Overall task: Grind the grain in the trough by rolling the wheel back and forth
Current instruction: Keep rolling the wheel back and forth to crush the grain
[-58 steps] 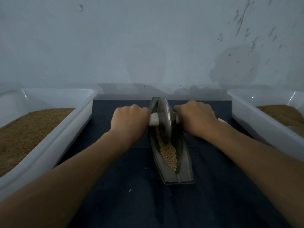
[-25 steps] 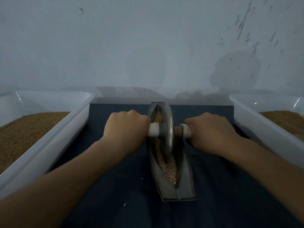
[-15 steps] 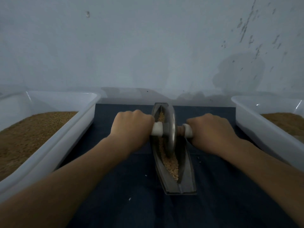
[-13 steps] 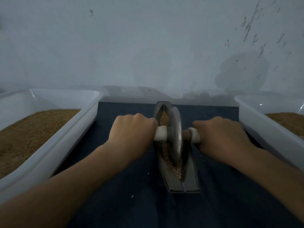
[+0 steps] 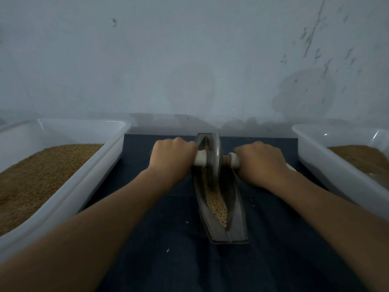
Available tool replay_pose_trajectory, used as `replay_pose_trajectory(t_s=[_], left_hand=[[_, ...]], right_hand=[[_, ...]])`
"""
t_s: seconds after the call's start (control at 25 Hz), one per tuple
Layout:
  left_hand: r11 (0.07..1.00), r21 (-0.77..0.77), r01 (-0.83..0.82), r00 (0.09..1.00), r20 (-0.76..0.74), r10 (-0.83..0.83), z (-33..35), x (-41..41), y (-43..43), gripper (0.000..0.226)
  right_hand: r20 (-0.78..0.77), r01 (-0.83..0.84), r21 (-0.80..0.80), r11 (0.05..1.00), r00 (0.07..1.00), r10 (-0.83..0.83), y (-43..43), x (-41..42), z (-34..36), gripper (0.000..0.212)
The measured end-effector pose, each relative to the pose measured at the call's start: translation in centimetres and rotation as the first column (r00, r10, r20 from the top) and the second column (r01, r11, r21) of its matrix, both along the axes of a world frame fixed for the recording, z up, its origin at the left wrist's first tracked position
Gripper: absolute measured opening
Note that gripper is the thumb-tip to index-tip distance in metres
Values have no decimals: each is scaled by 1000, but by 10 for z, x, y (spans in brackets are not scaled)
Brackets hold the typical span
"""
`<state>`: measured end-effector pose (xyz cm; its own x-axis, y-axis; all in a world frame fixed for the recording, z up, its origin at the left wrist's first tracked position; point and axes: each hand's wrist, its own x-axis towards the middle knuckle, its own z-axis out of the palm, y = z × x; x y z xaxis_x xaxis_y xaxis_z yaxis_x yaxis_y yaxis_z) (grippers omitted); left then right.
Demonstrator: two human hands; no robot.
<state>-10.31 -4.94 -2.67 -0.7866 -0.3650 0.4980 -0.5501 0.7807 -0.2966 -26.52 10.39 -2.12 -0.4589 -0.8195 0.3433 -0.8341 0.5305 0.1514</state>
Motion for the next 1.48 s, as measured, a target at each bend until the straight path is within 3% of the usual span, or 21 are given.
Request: replay_pose_trajectory(t_s=[0.12,0.2,0.28,0.48,0.64,0.8,0.92,1.16,1.36,1.48], left_hand=[[991,-91,98,995,-10,-99,-10,37,23,47],[989,-106,100,994,-30,-103,-5,47,29,57],[997,-58,46,999,21,-45,-10,39,24,46],[998,-14,-57,998,23,57,0,-17,-15,7],[997,-58,-43,994,99,48,18,-22,-11,11],[1000,-6,22,996,90,-21,1,28,21,20],[995,-82,55,998,39,-52,-3,48,36,47],[996,26,-84,996,-38,85,-15,4,2,21],[996,71,-62,998,-16,63,-6,1,-2,22],[999,32,2,1000,19,-2,-10,33,20,29]], right_hand=[[-110,-123,-34,992,987,119,41,15,-8,33],[-195,-164,-66,984,969,149,53,21,-5,41],[-199,-116,-17,993,974,110,42,18,-5,38],[-34,18,17,1000,999,-17,-27,-17,5,21],[75,20,-15,1000,997,-19,-22,-19,-3,26],[-80,-88,-15,996,993,87,27,6,-8,31],[-200,-132,-43,990,972,121,51,20,-5,38],[-153,-33,-27,999,988,29,-9,-2,-2,36],[-98,-24,16,1000,995,25,-15,-6,5,29],[-225,-100,8,995,969,99,28,15,-2,36]])
